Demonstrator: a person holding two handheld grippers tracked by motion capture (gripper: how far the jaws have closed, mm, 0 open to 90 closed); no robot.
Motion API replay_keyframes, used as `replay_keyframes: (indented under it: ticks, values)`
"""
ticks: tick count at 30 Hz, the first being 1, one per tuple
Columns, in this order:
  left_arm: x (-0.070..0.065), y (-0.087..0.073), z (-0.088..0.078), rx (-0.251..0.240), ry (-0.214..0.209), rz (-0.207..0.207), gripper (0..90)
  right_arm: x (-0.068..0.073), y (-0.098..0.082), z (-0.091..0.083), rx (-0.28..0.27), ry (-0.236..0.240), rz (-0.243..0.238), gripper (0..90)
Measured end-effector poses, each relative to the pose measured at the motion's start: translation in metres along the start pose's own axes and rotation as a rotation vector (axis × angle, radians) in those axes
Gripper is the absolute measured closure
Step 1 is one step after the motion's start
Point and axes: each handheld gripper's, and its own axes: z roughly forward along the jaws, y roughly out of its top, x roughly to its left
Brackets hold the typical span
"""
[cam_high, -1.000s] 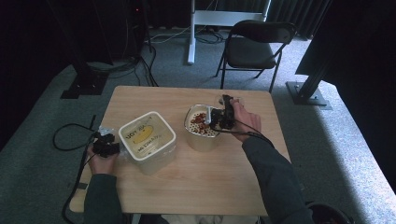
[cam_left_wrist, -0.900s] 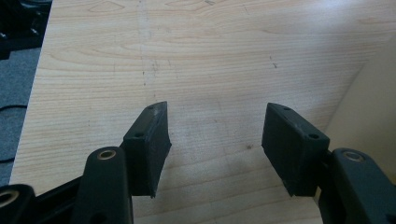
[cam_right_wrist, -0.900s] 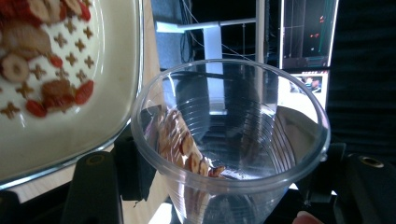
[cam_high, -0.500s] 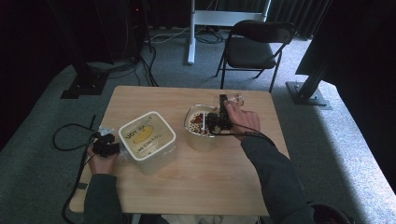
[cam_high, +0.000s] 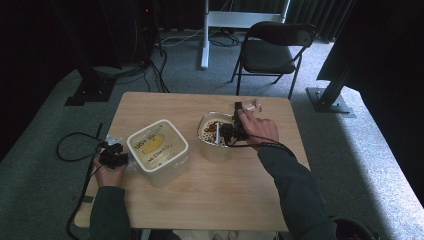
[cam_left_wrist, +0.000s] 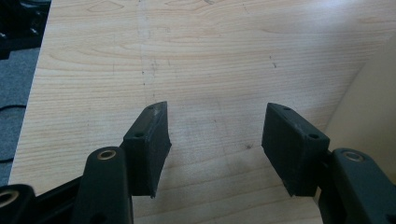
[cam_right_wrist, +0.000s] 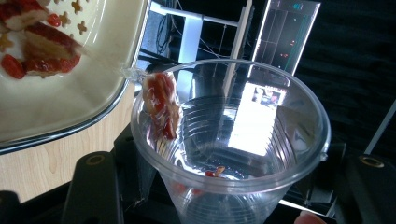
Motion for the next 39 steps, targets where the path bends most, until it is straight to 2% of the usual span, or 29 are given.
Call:
replay_keyframes:
  ticks: [9,19,24,27,30,33,34,37,38,39]
  values:
    - [-0.0001,0.0,0.0,-0.001,-0.001,-0.004,42.2,0.0028,0.0014,-0.0003,0.005,-0.018,-0.031,34.1]
    - [0.0,0.0,-0.0001,-0.001,-0.001,-0.004,42.2,0.0034,0.0044,-0.0021,-0.005,-0.019,-0.041,34.1]
    - [0.0,0.0,0.0005,0.0,-0.001,-0.005,42.1,0.0031,0.004,-0.001,0.026,-0.01,-0.022,34.2]
    - [-0.0003,0.0001,-0.0001,0.0,-0.001,-0.002,42.2,0.0033,0.0085,-0.0063,-0.013,-0.016,-0.034,34.4]
    - [0.0,0.0002,-0.0002,-0.002,0.0,-0.004,42.2,0.0006,0.0053,-0.0009,0.024,-0.014,-0.006,34.3]
    - [-0.0003,0.0001,0.0006,0.003,-0.001,-0.002,42.2,0.0019,0.0088,-0.0083,-0.021,-0.024,-0.039,34.4]
    - [-0.0003,0.0002,0.0,0.0,-0.001,-0.003,42.1,0.0014,0.0082,-0.0084,-0.019,-0.029,-0.035,34.4]
    - [-0.0001,0.0,-0.0006,-0.003,-0.002,-0.004,42.1,-0.0015,0.0029,0.0,0.035,-0.021,-0.012,34.3]
    - [0.0,-0.0001,-0.0001,0.001,0.0,-0.001,42.1,-0.0016,0.0049,-0.0012,0.032,-0.019,-0.008,34.3]
    - [-0.0004,-0.0002,0.0007,0.003,-0.002,-0.004,42.1,-0.0012,0.0092,-0.0063,0.003,-0.022,-0.021,34.3]
